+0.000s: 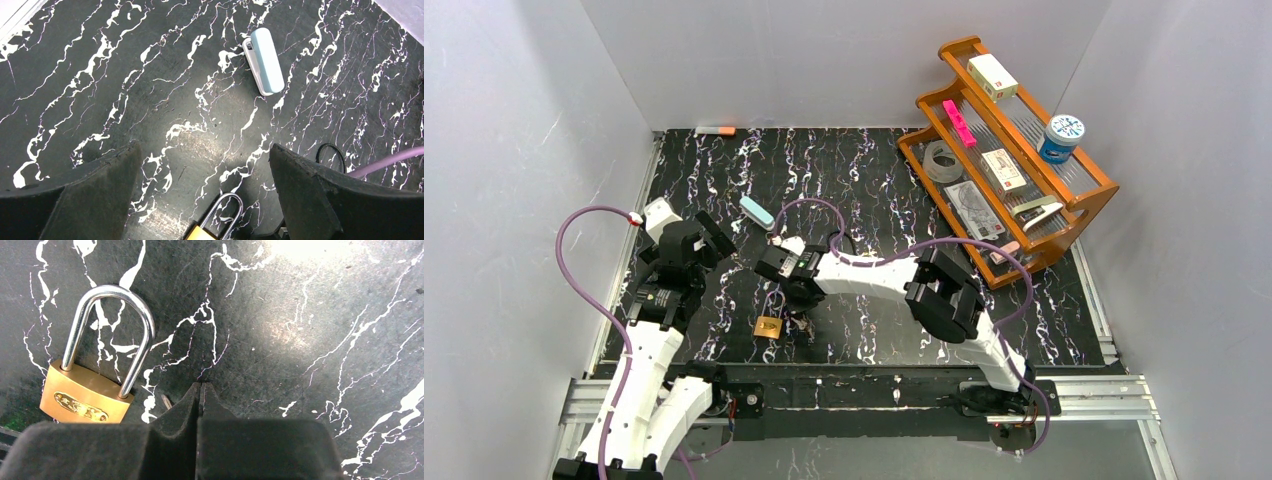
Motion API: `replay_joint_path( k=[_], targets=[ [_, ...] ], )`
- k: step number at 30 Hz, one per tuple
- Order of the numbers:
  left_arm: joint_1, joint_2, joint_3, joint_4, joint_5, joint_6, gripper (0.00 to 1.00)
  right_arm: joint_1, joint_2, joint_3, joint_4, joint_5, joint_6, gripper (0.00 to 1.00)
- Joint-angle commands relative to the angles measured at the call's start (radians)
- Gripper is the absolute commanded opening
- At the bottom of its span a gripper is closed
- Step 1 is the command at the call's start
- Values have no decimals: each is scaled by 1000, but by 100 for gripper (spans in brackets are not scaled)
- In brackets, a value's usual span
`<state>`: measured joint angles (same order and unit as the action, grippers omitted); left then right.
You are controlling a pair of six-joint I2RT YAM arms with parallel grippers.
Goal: Unlock with the key
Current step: Pick up the key from the center of the board.
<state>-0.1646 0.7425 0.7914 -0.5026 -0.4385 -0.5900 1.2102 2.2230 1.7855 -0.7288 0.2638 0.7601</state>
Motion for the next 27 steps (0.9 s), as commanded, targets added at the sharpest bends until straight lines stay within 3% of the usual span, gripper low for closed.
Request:
replay_joint_path(
  k=[1,9,13,17,20,27],
  targets=[
    [5,-6,-8,-8,-29,-20,97,6,-79,-71,59,62,31,1],
    [5,-12,-10,16,81,-9,97,5,-264,-213,273,271,-58,1],
    [5,-26,-27,75,221,21,96,4,-423,-377,542,352,-214,1],
    [5,-51,-60,215,474,56,93,1,-592,-553,883,380,-449,1],
    [5,-62,-78,325,682,65,91,-18,-700,-636,1079,332,-569,1],
    [5,-16,-30,556,1105,9,88,-114,-905,-648,1135,63,-547,1]
  ],
)
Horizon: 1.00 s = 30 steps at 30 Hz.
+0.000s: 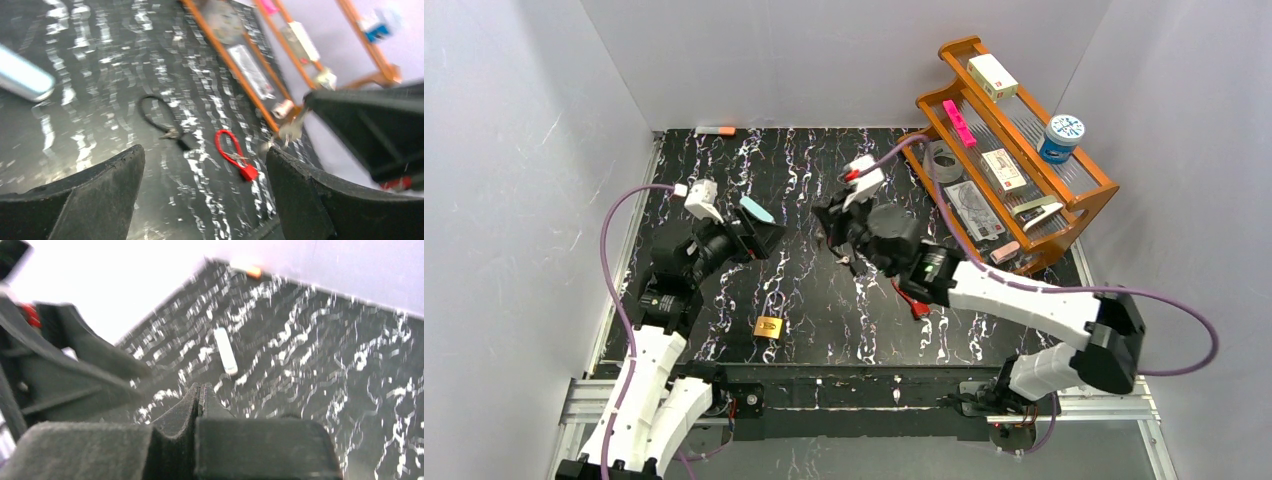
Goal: Unlock with the key
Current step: Pick up the key from the center of the board.
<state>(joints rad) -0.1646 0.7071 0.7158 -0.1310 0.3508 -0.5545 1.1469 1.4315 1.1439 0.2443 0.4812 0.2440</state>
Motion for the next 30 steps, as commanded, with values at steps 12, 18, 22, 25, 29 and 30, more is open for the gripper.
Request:
replay_joint_path(
  k=[12,18,22,25,29,30],
  targets=[
    [-5,135,105,620,569,-360,85,-197,-240,5,109,-621,240,1],
    [-35,151,96,656,568,-393,86,-205,-198,17,94,-690,332,1],
    [-51,160,85,672,597,-416,73,-208,-182,14,103,-707,362,1],
    [-58,155,80,678,617,-415,62,-211,-174,12,110,-724,377,1],
    [-66,161,73,678,647,-413,47,-219,-164,11,128,-749,405,1],
    [-68,162,69,677,651,-413,46,-220,-163,10,134,-754,412,1]
  ],
)
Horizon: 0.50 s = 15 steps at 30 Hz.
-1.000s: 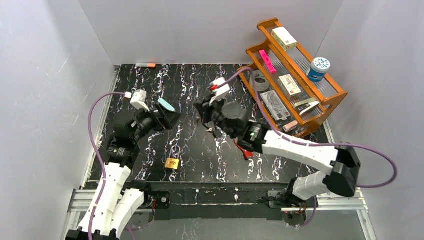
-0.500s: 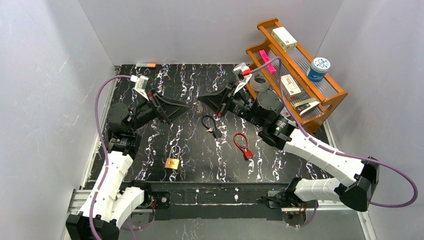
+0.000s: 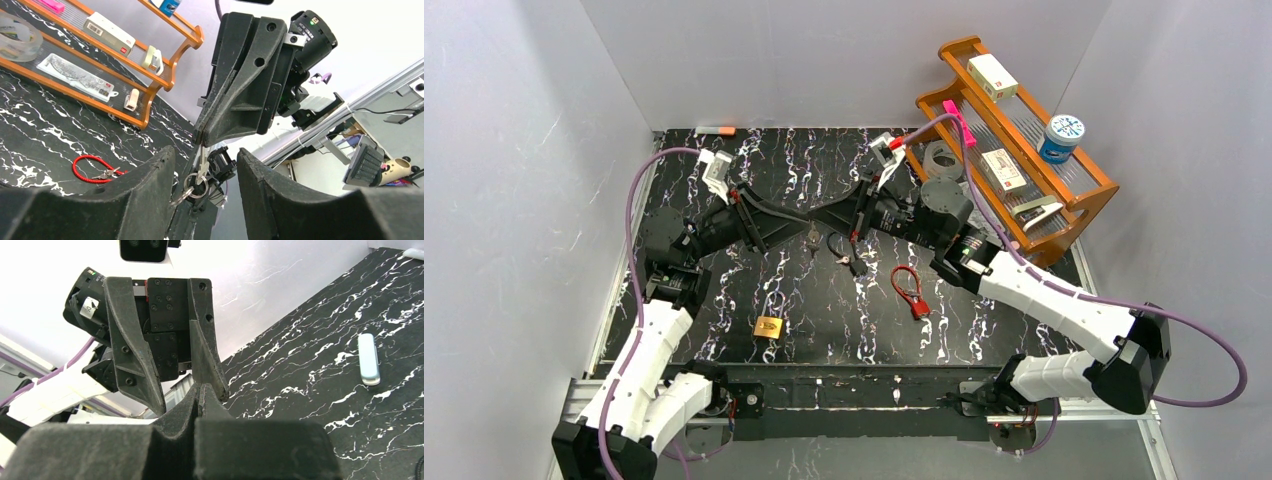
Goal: Unlock with the key
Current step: Pick up the key from the center of the board.
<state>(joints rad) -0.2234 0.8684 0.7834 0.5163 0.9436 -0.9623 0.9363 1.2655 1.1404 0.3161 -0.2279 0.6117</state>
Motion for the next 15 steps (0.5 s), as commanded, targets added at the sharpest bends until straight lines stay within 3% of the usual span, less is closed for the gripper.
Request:
replay_joint_path(
  k=[1,8,15],
  targets=[
    [-10,1,-2,30,62,-6,46,-11,6,15,67,-51,52,1],
    [-33,9,1,31,61,3,43,-22,19,18,91,-92,85,1],
    [-53,18,7,34,53,17,24,-24,25,7,115,-104,101,1]
  ],
)
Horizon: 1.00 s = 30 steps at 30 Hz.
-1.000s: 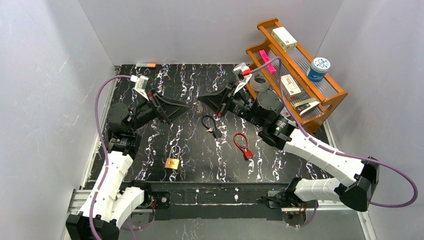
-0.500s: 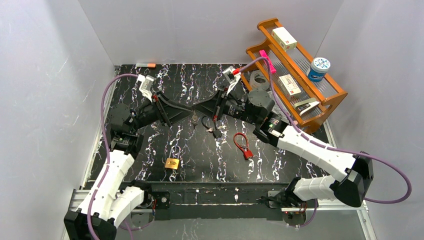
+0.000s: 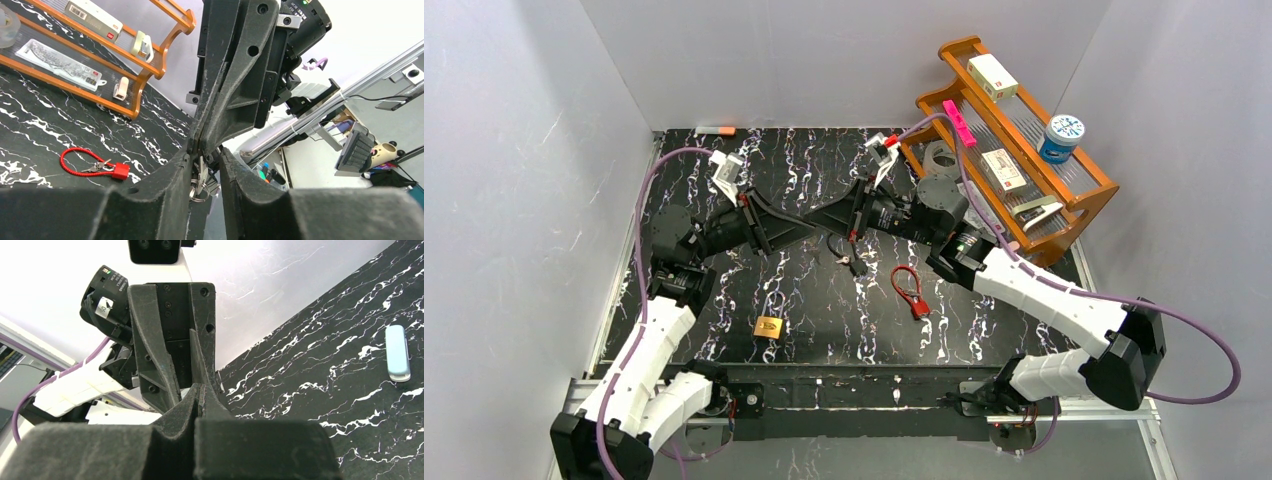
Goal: Unlock with the key
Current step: Pick up the key from the center of the board.
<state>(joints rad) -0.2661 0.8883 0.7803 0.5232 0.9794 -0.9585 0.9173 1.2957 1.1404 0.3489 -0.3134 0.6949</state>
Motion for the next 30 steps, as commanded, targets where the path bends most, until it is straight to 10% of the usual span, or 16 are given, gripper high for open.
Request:
replay_joint_path(
  k=[1,9,12,16,19,25,30],
  targets=[
    [-10,-1,10,27,18,17,21,-5,-8,4,85,-16,17,1],
    [-10,1,13,29,22,19,0,-7,-23,-3,76,8,22,6],
    [-9,-4,21,30,-19,12,0,-8,-60,-37,62,89,8,65],
    [-10,-3,28,29,-88,-8,0,-8,-119,-102,76,154,-5,86],
    [-10,1,34,30,-124,-21,0,-8,-107,-82,55,88,6,84],
    [-9,2,56,45,-153,-59,0,-8,-85,-107,184,-32,45,38],
    [-10,-18,72,49,-153,-80,0,-8,-75,-106,212,-22,54,39]
  ],
)
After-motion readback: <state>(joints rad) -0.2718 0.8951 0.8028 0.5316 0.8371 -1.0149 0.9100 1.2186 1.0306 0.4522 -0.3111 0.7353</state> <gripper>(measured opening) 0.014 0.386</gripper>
